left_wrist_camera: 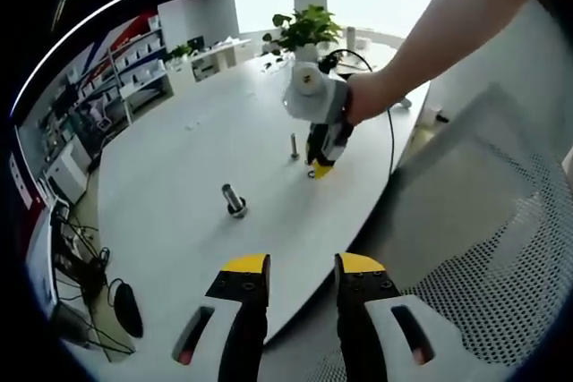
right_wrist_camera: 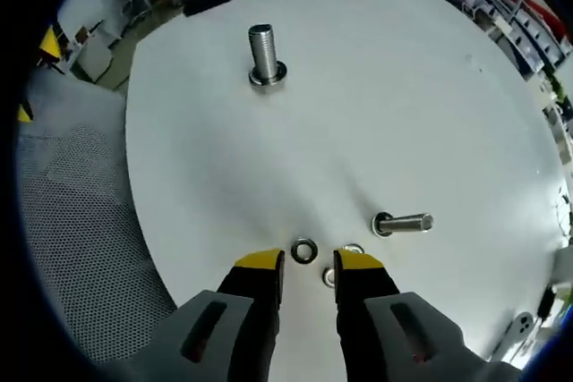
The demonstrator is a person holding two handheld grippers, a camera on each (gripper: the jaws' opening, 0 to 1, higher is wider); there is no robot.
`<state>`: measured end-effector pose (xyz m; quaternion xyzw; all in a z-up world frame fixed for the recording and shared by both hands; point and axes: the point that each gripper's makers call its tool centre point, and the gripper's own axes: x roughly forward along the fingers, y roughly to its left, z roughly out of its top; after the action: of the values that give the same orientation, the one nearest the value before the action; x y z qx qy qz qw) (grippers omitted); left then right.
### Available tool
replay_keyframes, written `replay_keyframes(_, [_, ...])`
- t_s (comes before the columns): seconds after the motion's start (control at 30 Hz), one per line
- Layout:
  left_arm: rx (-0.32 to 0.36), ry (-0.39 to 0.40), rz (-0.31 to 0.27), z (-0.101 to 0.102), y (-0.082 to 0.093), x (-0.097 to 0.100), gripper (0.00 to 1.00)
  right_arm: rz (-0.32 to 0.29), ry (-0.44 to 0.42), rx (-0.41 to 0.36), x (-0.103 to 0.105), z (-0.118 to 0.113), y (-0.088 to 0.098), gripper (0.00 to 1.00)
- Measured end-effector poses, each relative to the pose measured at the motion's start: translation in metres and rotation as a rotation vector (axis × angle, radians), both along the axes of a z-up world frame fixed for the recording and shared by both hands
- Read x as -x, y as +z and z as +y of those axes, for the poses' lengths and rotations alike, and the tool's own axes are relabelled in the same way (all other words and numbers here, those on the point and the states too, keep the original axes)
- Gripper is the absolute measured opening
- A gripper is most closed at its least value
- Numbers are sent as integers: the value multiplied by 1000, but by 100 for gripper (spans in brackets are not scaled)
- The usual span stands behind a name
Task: Place the washer onto the threaded stud by aligning its center hole with the stud, sliding it down to the base, and recovering from edge contact or off-axis alignment until the washer reaches the visible bottom stop.
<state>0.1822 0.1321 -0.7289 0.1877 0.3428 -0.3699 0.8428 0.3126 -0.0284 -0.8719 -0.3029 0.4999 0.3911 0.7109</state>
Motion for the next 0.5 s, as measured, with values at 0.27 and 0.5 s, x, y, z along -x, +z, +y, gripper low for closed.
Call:
replay_keyframes(0.27, [-1,2,-1,0,0,0,27,35,20,4,3,1,-6,23])
replay_keyframes(0.5, [-1,6,-4,1,1,-1,27,60,107,60,4,-1,-6,19])
